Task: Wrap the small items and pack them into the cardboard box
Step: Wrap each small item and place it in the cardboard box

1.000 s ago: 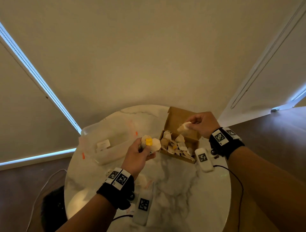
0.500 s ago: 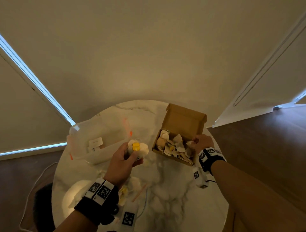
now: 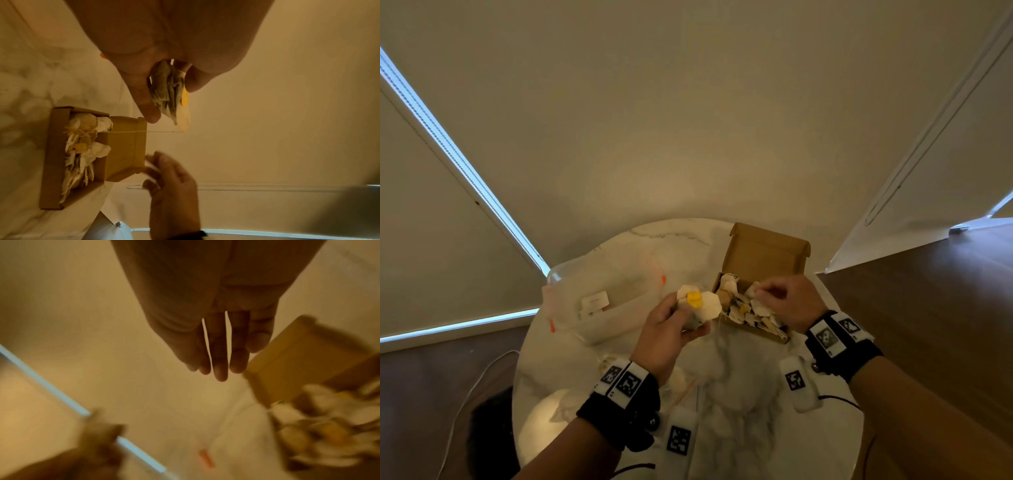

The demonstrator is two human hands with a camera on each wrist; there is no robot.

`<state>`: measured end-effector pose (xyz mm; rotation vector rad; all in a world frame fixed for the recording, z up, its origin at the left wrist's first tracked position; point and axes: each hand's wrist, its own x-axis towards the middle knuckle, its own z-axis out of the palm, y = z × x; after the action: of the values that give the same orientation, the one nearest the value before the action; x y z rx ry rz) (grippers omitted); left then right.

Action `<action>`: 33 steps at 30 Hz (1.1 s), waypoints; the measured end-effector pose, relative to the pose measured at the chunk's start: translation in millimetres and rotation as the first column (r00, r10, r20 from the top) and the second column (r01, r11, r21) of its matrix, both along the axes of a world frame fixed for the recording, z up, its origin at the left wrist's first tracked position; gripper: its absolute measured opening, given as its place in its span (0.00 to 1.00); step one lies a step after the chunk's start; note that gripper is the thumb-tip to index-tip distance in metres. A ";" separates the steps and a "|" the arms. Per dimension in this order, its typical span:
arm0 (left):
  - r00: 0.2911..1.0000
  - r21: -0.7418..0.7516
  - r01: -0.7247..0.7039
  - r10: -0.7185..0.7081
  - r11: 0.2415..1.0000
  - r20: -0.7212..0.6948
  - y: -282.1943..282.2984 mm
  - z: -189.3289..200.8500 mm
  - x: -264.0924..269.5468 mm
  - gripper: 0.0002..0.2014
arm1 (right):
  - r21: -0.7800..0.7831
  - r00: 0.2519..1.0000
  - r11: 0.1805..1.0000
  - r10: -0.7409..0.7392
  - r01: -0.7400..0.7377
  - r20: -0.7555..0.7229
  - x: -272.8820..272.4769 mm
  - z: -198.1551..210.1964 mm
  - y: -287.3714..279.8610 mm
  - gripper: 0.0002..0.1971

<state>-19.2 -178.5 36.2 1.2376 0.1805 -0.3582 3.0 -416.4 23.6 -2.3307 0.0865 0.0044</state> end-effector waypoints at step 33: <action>0.983 -0.155 -0.113 0.087 0.981 -0.163 12.9 41.5 5.1 0.20 | 0.371 0.989 0.918 0.109 -0.140 0.103 -31.9 82.2 54.8 0.06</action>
<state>-14.1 -165.5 77.7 1.0346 0.3399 -0.3746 -28.9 -361.6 105.8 -1.9427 -0.0970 -0.0085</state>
